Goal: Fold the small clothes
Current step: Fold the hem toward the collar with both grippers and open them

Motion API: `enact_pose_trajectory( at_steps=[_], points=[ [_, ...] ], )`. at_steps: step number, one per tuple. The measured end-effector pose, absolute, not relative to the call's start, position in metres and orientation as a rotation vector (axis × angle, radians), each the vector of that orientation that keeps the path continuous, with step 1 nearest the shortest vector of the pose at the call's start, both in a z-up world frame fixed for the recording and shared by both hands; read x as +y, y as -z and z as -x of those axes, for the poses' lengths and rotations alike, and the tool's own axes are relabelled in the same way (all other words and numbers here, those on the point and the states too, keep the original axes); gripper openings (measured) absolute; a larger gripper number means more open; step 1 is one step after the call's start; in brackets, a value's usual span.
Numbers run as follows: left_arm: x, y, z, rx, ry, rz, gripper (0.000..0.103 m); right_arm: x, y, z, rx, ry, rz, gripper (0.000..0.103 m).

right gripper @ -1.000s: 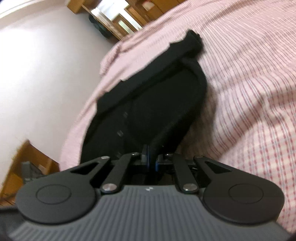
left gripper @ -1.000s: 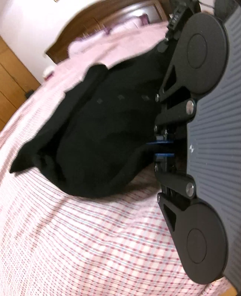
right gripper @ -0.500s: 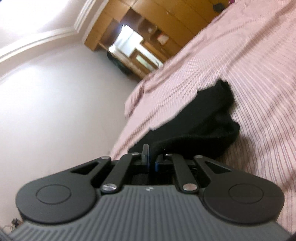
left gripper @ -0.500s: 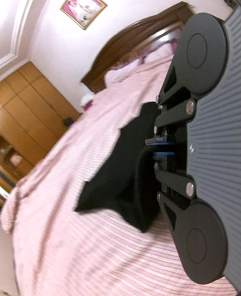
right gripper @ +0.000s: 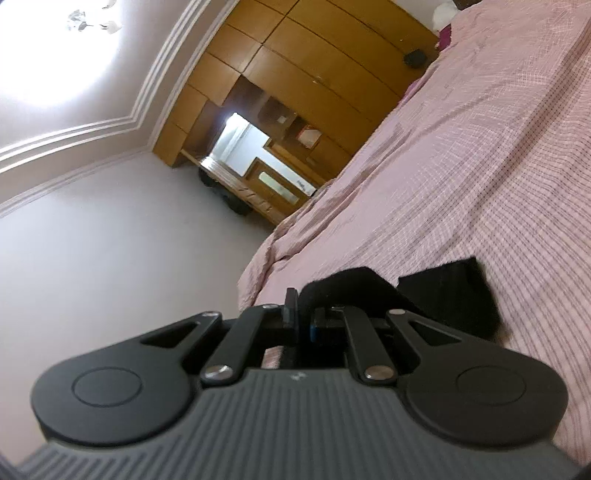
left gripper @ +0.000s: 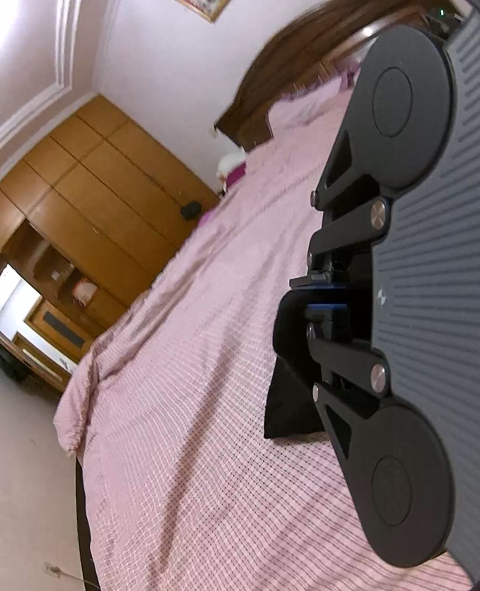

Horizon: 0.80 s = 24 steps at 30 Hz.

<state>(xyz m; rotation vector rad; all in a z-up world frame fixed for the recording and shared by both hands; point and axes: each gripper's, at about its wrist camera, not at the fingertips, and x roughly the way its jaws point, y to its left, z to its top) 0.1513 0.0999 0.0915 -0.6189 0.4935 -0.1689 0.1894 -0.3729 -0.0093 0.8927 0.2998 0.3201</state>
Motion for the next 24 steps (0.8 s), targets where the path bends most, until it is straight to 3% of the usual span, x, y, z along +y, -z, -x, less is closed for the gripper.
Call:
enact_pose_trajectory(
  at_steps=[15,22,24],
  points=[
    [0.100,0.020,-0.246,0.672,0.042,0.452,0.009,-0.359,0.085,-0.275,0.528,-0.127,-0.650,0.009],
    [0.094,0.020,-0.252,0.667,0.049,0.409,0.010,-0.360,0.092,-0.272,0.567,-0.139,-0.645,0.008],
    [0.092,0.015,-0.251,0.664,0.057,0.402,0.013,-0.363,0.086,-0.269,0.581,-0.144,-0.673,0.012]
  ],
)
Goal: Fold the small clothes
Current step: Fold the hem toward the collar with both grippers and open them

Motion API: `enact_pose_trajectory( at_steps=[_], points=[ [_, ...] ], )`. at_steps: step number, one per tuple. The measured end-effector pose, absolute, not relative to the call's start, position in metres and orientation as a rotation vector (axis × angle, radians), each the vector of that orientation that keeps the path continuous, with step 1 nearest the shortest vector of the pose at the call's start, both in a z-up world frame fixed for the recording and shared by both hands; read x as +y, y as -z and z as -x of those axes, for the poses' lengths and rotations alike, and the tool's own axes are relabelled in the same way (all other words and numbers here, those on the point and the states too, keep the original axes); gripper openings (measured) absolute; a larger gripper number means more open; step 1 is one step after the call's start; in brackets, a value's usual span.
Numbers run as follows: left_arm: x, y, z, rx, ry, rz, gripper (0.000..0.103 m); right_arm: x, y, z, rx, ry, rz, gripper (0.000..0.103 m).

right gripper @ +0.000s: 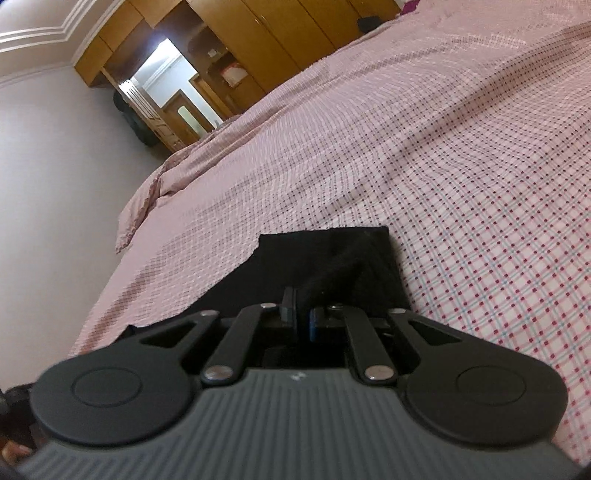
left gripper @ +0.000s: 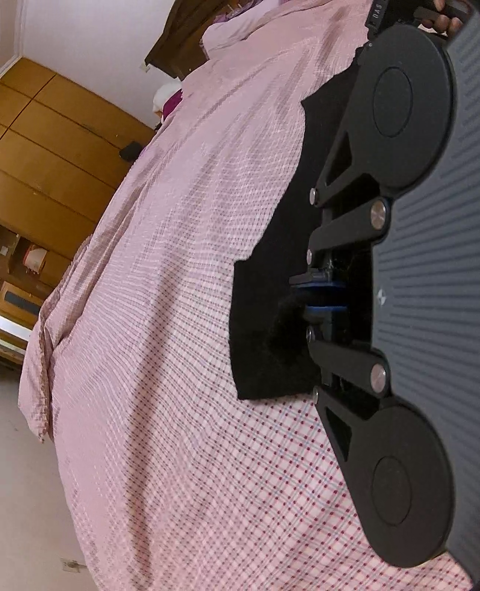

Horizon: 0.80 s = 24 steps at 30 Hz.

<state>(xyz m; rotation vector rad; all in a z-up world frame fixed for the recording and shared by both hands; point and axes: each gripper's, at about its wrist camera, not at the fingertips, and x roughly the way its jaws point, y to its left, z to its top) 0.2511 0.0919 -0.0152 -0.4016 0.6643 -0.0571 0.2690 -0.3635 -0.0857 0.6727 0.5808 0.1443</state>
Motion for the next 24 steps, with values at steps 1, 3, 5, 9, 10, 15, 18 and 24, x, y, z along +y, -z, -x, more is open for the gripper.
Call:
enact_pose_trajectory(
  at_steps=[1,3,5,9,10,15,18,24],
  points=[
    [0.091,0.012,-0.249,0.662,0.063,0.399,0.015,-0.366,0.082,-0.267,0.584,-0.143,-0.684,0.012],
    [0.090,0.002,-0.241,0.655,0.074,0.395,0.024,-0.370,0.078,-0.260,0.585,-0.141,-0.695,0.014],
    [0.088,-0.006,-0.233,0.645,0.088,0.394,0.034,-0.372,0.073,-0.251,0.585,-0.143,-0.696,0.025],
    [0.086,-0.020,-0.214,0.621,0.118,0.406,0.047,-0.373,0.063,-0.233,0.558,-0.166,-0.687,0.053],
    [0.084,-0.023,-0.210,0.620,0.123,0.407,0.047,-0.373,0.061,-0.229,0.556,-0.176,-0.682,0.053],
    [0.079,-0.029,-0.191,0.632,0.147,0.415,0.049,-0.366,0.052,-0.212,0.571,-0.202,-0.644,0.053],
    [0.077,-0.026,-0.184,0.643,0.149,0.412,0.049,-0.359,0.052,-0.206,0.590,-0.219,-0.632,0.053],
    [0.073,-0.013,-0.186,0.700,0.155,0.420,0.050,-0.350,0.063,-0.205,0.628,-0.233,-0.635,0.053]
  ],
)
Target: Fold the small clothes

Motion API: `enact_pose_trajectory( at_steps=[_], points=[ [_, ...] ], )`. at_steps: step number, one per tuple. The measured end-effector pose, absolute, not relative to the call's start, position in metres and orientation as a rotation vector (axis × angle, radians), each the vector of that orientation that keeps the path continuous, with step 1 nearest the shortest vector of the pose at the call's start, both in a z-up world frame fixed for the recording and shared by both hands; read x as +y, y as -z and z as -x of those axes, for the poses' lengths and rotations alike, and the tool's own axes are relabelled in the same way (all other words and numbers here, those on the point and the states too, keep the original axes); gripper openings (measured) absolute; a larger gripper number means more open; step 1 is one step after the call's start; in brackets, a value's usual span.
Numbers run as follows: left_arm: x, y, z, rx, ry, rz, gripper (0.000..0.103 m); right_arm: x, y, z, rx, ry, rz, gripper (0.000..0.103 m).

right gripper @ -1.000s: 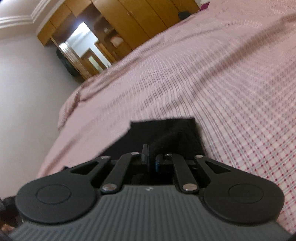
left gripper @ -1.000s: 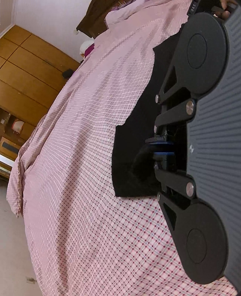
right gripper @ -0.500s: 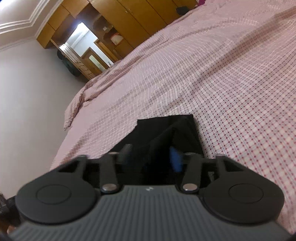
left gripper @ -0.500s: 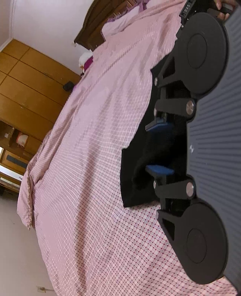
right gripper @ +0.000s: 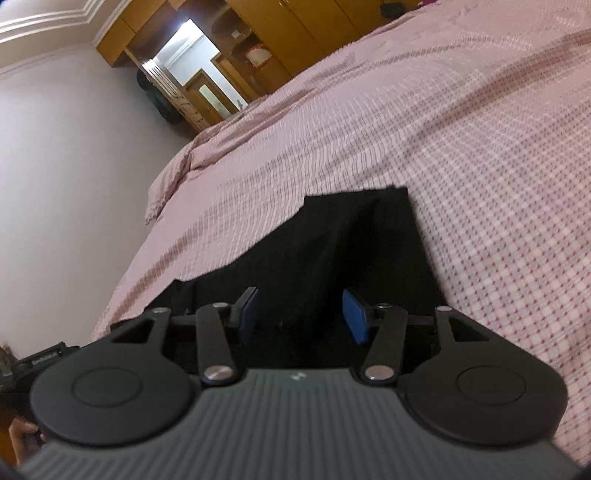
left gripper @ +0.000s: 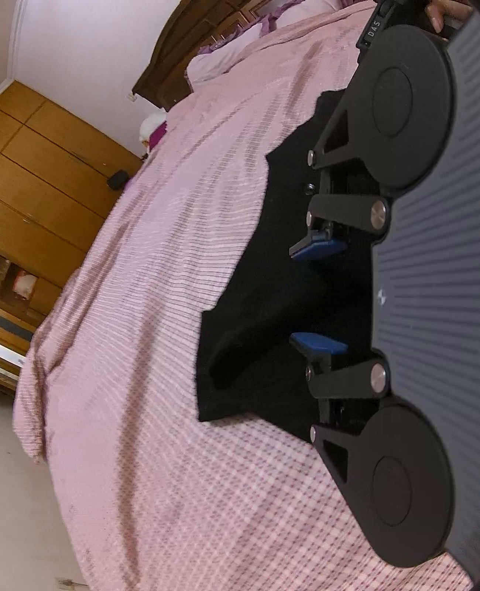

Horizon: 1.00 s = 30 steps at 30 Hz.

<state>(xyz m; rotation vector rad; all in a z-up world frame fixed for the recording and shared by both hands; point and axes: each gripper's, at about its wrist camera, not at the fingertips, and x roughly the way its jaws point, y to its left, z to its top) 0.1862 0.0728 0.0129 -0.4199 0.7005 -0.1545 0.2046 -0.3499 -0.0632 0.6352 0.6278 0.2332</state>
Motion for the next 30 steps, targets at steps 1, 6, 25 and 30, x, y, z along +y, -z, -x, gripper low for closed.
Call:
enact_pose_trajectory(
  at_steps=[1,6,25,30],
  points=[
    [0.072,-0.011,-0.188,0.708,0.154,0.422,0.050,-0.349,0.065,-0.206,0.632,-0.236,-0.640,0.053],
    [0.069,-0.002,-0.203,0.724,0.162,0.444,0.050,-0.346,0.073,-0.219,0.645,-0.251,-0.670,0.052],
    [0.085,-0.018,-0.291,0.655,0.059,0.458,0.028,-0.372,0.057,-0.294,0.552,-0.170,-0.820,0.025],
    [0.087,-0.024,-0.287,0.613,0.040,0.402,0.051,-0.369,0.054,-0.290,0.500,-0.171,-0.777,0.053]
  ],
)
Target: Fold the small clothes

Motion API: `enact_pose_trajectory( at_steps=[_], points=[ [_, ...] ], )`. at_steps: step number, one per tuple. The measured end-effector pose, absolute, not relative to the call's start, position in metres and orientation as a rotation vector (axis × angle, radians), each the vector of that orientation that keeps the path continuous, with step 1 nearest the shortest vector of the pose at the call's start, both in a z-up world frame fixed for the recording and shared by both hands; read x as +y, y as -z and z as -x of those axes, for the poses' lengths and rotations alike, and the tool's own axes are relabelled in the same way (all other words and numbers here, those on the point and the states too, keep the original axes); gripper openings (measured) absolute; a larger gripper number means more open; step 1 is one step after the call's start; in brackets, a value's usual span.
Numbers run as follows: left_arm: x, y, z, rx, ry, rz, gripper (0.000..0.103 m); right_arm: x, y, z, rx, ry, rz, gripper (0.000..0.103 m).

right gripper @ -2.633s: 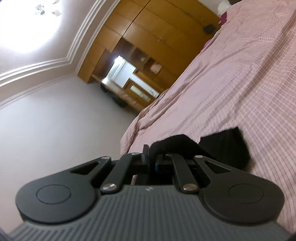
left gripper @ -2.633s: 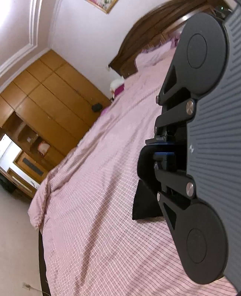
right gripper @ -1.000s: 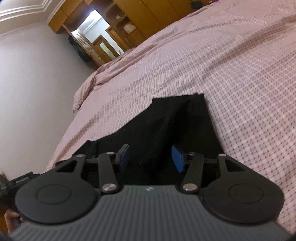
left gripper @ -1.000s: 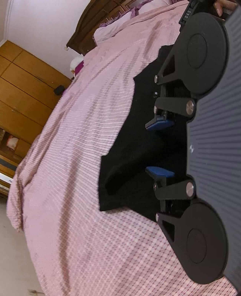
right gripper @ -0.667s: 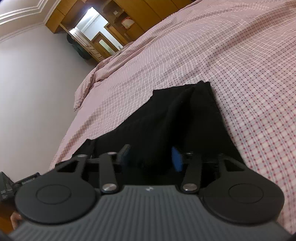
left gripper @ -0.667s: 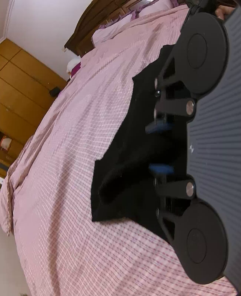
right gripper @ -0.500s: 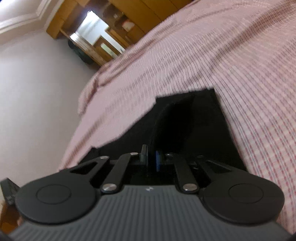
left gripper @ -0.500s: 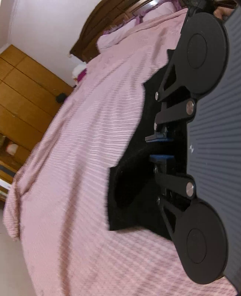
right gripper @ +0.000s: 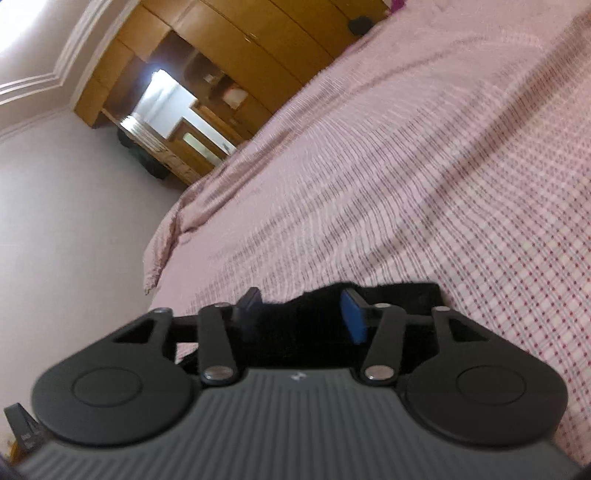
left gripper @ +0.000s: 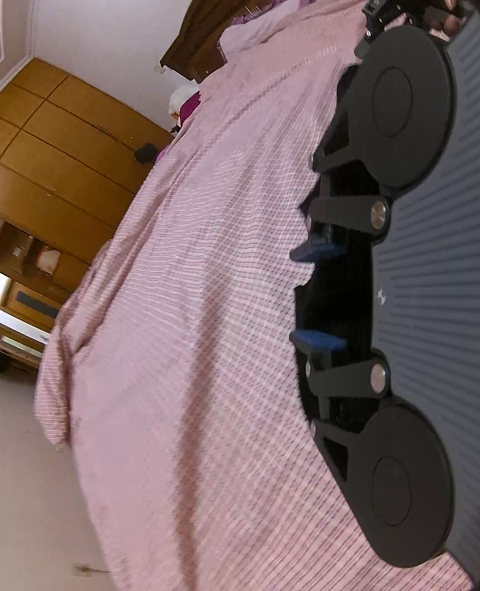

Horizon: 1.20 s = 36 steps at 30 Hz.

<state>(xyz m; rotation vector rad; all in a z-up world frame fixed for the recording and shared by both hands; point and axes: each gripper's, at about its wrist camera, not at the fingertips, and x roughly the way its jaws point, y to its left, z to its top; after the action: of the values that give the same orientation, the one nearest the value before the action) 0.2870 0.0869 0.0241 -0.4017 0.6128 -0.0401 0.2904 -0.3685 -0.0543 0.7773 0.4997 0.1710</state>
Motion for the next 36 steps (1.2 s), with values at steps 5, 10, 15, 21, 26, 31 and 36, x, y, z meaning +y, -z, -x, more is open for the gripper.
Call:
enact_pose_trajectory(
  at_steps=[5,10,15,21,26,31,36],
  points=[
    [0.087,-0.033,-0.276,0.587,0.043,0.363,0.055,-0.368,0.052,-0.280,0.492,-0.170,-0.725,0.053],
    [0.070,-0.036,-0.258,0.556,0.081,0.274,0.055,-0.363,0.044,-0.270,0.468,-0.147,-0.613,0.053],
    [0.053,-0.015,-0.258,0.593,0.108,0.197,0.055,-0.340,0.036,-0.269,0.491,-0.245,-0.407,0.052],
    [0.063,0.031,-0.280,0.671,0.050,0.188,0.054,-0.330,0.056,-0.300,0.635,-0.298,-0.357,0.051],
    [0.072,0.044,-0.288,0.661,0.041,0.161,0.059,-0.338,0.081,-0.327,0.649,-0.233,-0.325,0.048],
    [0.072,0.049,-0.292,0.661,0.043,0.164,0.061,-0.332,0.080,-0.329,0.631,-0.218,-0.302,0.049],
    [0.069,0.042,-0.292,0.676,0.036,0.153,0.061,-0.337,0.072,-0.320,0.622,-0.209,-0.354,0.050]
  ],
)
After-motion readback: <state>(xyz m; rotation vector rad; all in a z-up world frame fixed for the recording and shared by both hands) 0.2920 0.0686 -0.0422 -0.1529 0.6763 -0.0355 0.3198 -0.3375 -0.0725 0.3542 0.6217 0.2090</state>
